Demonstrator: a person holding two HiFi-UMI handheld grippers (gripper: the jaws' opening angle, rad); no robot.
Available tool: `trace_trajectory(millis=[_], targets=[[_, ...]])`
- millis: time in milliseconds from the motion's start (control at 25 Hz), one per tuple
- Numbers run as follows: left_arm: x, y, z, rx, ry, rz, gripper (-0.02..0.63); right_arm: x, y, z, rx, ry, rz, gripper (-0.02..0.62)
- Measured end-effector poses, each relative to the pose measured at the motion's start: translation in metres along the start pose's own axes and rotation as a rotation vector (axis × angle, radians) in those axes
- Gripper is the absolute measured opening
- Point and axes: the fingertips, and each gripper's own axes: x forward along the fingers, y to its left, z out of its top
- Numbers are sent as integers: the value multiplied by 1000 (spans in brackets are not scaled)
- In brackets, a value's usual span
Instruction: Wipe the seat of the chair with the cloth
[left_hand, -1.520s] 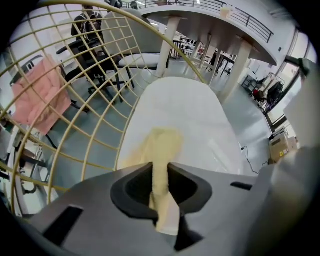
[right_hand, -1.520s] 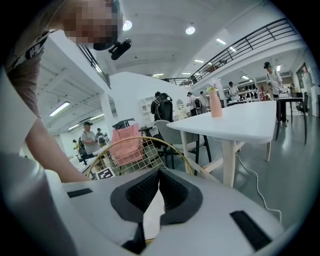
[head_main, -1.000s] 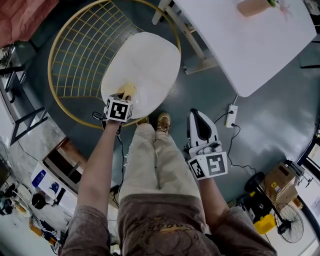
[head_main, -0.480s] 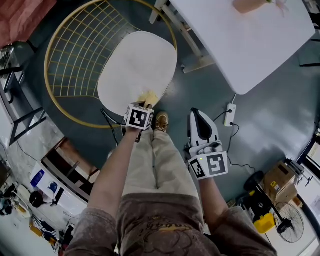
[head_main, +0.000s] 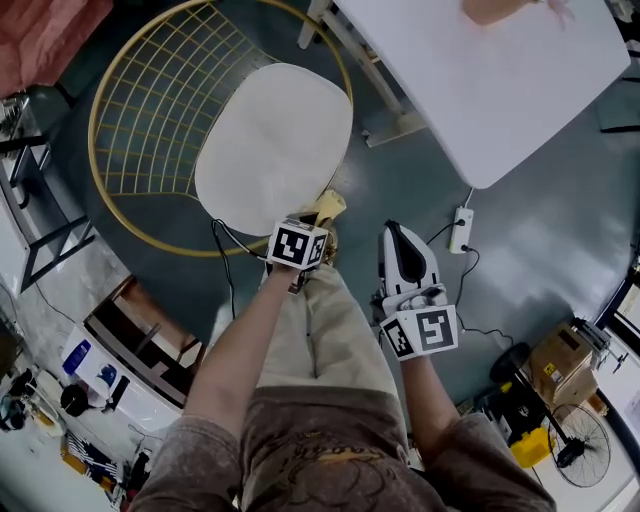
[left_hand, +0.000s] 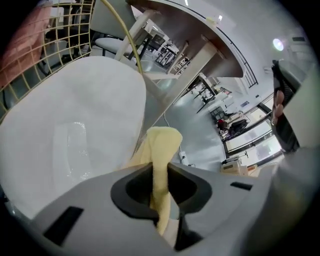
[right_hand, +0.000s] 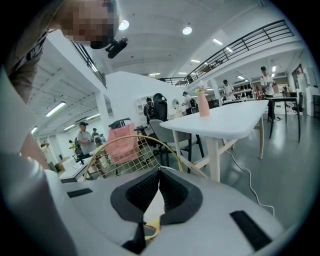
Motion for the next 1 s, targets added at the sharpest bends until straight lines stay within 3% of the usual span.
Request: trace_trajectory(millis=[200, 440, 680, 1000], targets=[[-15, 3, 11, 10, -49, 42, 70, -5, -3, 2, 4, 8, -10, 26], [-74, 8, 55, -5, -235, 100, 69, -8, 7, 15, 3, 3, 10, 26], [-152, -2, 106, 11, -403, 167, 71, -11, 19, 51, -16, -12, 49, 26], [-252, -40, 138, 75, -488, 192, 71, -30, 48, 121, -24, -69, 97, 26]])
